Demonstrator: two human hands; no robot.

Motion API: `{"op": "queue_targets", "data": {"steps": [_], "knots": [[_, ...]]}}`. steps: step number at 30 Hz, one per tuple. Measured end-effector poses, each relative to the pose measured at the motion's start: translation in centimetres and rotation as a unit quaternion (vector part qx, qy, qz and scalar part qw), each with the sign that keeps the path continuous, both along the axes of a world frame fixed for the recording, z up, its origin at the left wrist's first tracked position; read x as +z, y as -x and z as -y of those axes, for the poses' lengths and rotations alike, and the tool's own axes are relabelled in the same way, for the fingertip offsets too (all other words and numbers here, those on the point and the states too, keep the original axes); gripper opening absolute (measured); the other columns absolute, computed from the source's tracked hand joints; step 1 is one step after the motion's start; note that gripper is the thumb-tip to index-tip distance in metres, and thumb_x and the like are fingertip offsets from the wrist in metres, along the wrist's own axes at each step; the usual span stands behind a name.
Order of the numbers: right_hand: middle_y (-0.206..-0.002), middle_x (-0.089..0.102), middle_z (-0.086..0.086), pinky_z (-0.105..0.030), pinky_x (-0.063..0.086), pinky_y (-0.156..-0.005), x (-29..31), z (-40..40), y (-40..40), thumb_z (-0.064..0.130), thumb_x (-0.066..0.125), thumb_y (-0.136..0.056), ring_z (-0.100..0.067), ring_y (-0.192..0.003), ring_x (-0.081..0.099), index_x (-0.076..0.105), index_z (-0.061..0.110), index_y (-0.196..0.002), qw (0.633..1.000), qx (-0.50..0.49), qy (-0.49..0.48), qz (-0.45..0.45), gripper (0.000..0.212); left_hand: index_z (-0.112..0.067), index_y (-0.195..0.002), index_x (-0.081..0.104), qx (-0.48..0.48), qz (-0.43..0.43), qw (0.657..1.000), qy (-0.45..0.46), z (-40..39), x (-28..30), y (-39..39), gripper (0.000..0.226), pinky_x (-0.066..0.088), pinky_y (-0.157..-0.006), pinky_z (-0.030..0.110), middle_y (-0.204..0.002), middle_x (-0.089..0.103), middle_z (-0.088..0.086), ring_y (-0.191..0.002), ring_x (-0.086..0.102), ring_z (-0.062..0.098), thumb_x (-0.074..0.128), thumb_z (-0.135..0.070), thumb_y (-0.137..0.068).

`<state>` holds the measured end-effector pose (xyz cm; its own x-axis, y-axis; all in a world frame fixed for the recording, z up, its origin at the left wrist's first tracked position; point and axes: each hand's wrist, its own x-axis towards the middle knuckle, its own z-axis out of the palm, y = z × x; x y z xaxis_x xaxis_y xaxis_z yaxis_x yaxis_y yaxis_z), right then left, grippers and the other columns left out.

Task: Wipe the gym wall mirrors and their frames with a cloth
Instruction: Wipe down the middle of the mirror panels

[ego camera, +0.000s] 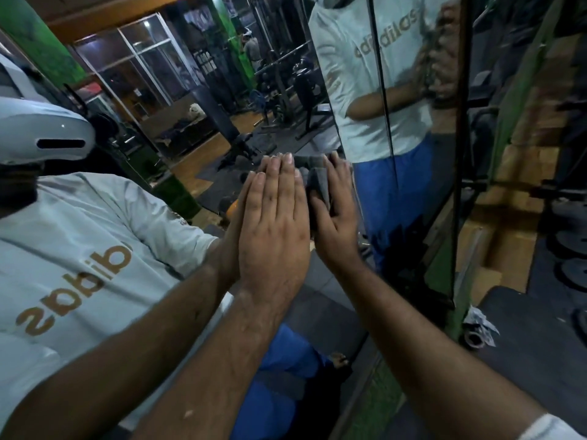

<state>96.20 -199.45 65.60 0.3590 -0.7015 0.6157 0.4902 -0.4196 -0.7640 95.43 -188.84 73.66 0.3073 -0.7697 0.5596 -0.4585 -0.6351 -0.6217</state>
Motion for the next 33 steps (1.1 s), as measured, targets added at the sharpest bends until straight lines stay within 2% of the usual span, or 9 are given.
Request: {"op": "queue_targets", "data": {"steps": [2,7,10,14,19,21,24,27,33], "knots": [[-0.169,0.027,-0.002,-0.026,0.010,-0.130,-3.1,0.2,-0.1,0.024,0.049,-0.102,-0.025,-0.160,0.015,0.034,0.021,-0.159,0.998,-0.041,-0.010,-0.048,0.059,0.005,-0.158,0.000,-0.004,0.002,1.000,0.000,0.0,-0.1,0.0,0.068,-0.007,-0.125,0.050,-0.166,-0.006,0.026,-0.155,-0.006,0.039,0.026,-0.033,-0.107],[-0.171,0.023,-0.006,-0.037,0.011,-0.130,-3.0,-0.6,-1.2,0.031,0.045,-0.109,-0.024,-0.160,0.015,0.030,0.015,-0.162,0.912,-0.039,-0.388,-0.125,0.057,0.005,-0.158,0.001,0.000,0.001,1.000,-0.010,-0.1,-0.1,-0.1,0.066,-0.009,-0.124,0.051,-0.166,-0.006,0.028,-0.155,-0.006,0.041,0.019,-0.030,-0.105],[-0.170,0.022,0.005,-0.043,0.012,-0.131,0.5,-1.3,-0.7,0.040,0.046,-0.101,-0.019,-0.160,0.011,0.028,0.024,-0.162,0.961,-0.005,-0.267,-0.067,0.065,0.005,-0.158,0.003,0.001,-0.002,1.000,-0.012,-0.1,-0.1,0.0,0.065,-0.008,-0.125,0.050,-0.166,-0.004,0.027,-0.155,-0.004,0.040,0.021,-0.027,-0.105],[-0.171,0.024,-0.004,-0.043,0.008,-0.131,-0.8,-1.7,0.2,0.024,0.048,-0.099,-0.023,-0.161,0.007,0.032,0.019,-0.160,0.999,-0.008,-0.027,-0.027,0.064,0.005,-0.158,0.005,0.005,0.005,1.000,-0.027,-0.2,0.0,0.1,0.064,-0.005,-0.125,0.050,-0.167,-0.001,0.026,-0.155,-0.001,0.039,0.022,-0.028,-0.106],[-0.167,0.033,0.000,-0.051,0.022,-0.128,-0.3,-0.1,-1.0,0.047,0.051,-0.095,-0.021,-0.157,0.024,0.041,0.031,-0.157,0.929,0.023,-0.363,-0.063,0.065,0.000,-0.157,0.021,-0.026,-0.064,0.997,-0.023,-1.4,0.7,1.0,0.064,0.001,-0.128,0.047,-0.167,0.013,0.021,-0.156,0.006,0.034,0.029,-0.027,-0.100],[-0.162,0.040,0.002,-0.056,0.036,-0.121,2.3,-0.7,-0.7,0.056,0.053,-0.085,-0.022,-0.150,0.038,0.045,0.042,-0.149,0.923,0.057,-0.376,-0.052,0.067,-0.001,-0.152,0.038,-0.057,-0.093,0.994,-0.002,-2.5,0.8,1.6,0.057,0.011,-0.127,0.046,-0.162,0.031,0.019,-0.154,0.021,0.031,0.041,-0.021,-0.099],[-0.170,0.024,0.006,-0.051,0.019,-0.129,4.7,-3.9,1.1,0.034,0.057,-0.096,-0.019,-0.159,0.016,0.041,0.036,-0.156,0.987,0.054,-0.150,-0.009,0.062,0.000,-0.147,0.046,-0.060,-0.082,0.995,0.014,-4.6,1.5,2.4,0.053,0.016,-0.126,0.049,-0.156,0.042,0.020,-0.151,0.030,0.032,0.053,-0.015,-0.097],[-0.170,0.018,0.010,-0.054,0.010,-0.130,1.1,-4.5,1.1,0.018,0.054,-0.098,-0.016,-0.161,0.003,0.033,0.022,-0.161,0.999,0.012,0.024,-0.029,0.067,0.000,-0.154,0.035,-0.027,-0.055,0.997,0.037,-6.5,1.2,2.7,0.058,0.007,-0.127,0.049,-0.163,0.029,0.020,-0.155,0.018,0.033,0.049,-0.019,-0.101],[-0.173,0.018,0.001,-0.052,0.012,-0.130,2.2,-6.9,1.1,0.037,0.046,-0.105,-0.017,-0.160,0.006,0.029,0.025,-0.163,0.946,-0.006,-0.311,-0.096,0.061,0.002,-0.157,0.023,-0.015,-0.047,0.999,0.008,-9.3,0.0,3.1,0.063,0.004,-0.127,0.048,-0.166,0.018,0.021,-0.156,0.011,0.034,0.045,-0.019,-0.102]]}}
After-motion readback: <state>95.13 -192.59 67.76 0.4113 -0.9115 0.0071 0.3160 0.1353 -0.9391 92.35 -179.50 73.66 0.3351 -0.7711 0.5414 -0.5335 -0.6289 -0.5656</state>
